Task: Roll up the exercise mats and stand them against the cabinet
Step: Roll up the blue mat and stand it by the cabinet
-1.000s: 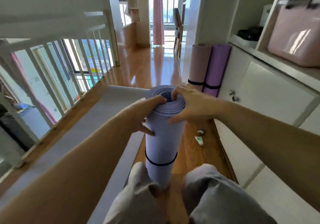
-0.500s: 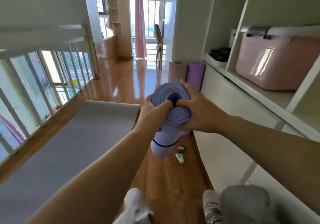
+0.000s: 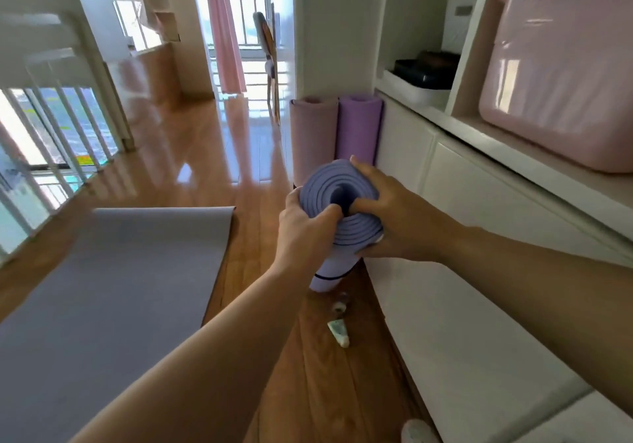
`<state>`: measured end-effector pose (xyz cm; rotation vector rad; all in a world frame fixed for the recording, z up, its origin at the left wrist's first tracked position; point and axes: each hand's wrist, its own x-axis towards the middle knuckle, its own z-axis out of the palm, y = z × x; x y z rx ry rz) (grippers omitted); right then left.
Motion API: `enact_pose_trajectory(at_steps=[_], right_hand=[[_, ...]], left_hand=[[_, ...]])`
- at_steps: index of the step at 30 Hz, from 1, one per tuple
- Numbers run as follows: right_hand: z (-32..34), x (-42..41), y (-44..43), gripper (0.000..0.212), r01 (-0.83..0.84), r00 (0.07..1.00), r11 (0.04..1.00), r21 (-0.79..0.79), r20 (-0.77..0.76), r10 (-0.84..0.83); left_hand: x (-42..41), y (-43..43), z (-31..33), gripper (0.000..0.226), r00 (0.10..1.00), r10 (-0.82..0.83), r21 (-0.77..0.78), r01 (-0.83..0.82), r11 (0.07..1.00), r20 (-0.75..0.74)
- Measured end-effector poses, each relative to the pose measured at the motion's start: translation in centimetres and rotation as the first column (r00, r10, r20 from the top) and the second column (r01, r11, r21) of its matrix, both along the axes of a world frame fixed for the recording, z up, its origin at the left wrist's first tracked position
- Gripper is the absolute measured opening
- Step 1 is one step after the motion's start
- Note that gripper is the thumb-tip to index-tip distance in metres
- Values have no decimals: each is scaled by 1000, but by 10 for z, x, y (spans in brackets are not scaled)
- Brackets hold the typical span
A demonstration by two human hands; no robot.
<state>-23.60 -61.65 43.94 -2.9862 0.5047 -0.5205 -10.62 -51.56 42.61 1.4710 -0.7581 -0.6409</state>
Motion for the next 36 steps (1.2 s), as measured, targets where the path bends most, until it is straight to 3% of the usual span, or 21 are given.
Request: enact_pose_trajectory(at_steps=[12,25,29,36], right_hand=[[-32,-22,-7,57,36,996,999,-33,-77,-38],[17,-33,13,61,116,983,992,39,-146,-109],[34,-31,17,61,135,980,990,45,-153,-126],[55,-9,-8,61,174,976,985,18,-138,-170]], left_hand=[[-15,-9,-45,50,988,-110,-5,110,994,-104],[-20,2,5,47,980,-152,177,173,969,-126],[-15,2,23,42,976,-178,176,198,964,-123],[5,-29,47,56,985,-169,166,174,971,-46]])
